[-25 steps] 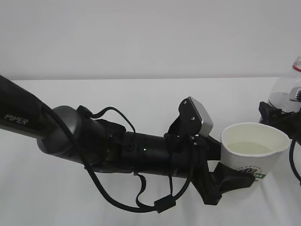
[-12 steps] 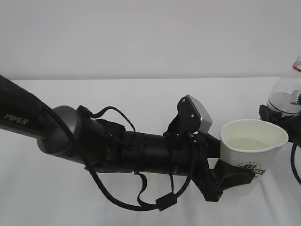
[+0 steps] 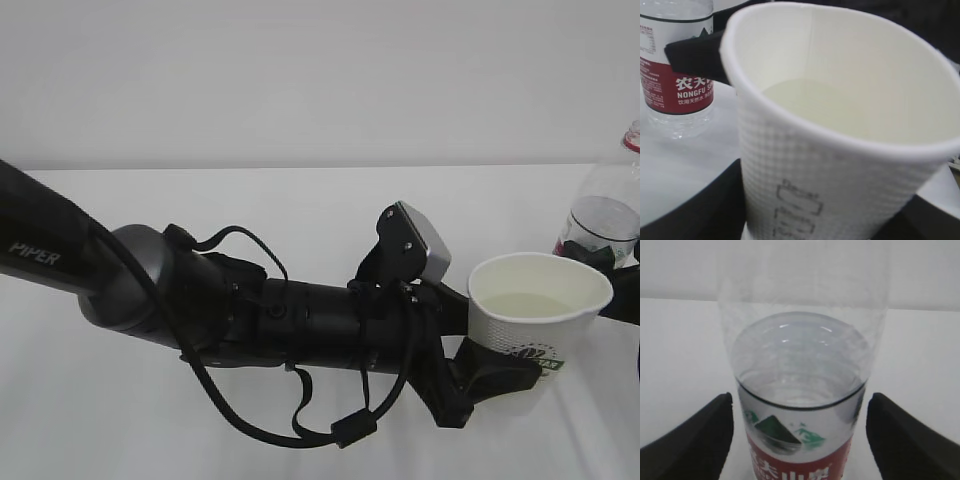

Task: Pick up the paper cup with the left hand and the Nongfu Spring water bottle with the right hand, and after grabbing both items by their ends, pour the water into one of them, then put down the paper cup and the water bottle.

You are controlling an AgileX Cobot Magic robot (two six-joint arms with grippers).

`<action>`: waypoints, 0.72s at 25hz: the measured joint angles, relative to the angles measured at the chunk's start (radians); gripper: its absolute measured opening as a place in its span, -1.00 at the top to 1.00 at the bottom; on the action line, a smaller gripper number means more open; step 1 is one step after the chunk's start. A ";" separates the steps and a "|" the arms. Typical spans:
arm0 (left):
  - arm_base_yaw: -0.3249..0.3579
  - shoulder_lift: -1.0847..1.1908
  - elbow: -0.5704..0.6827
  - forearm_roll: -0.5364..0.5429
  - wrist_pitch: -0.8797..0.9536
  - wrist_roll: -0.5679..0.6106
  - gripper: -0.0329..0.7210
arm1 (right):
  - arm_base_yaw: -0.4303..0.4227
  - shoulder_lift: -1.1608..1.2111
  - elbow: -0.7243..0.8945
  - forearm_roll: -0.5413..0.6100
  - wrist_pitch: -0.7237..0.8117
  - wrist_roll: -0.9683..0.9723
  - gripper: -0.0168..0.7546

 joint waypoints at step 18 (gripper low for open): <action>0.002 0.002 0.000 -0.087 0.000 0.000 -0.36 | 0.000 -0.251 0.152 0.000 0.000 0.010 -0.60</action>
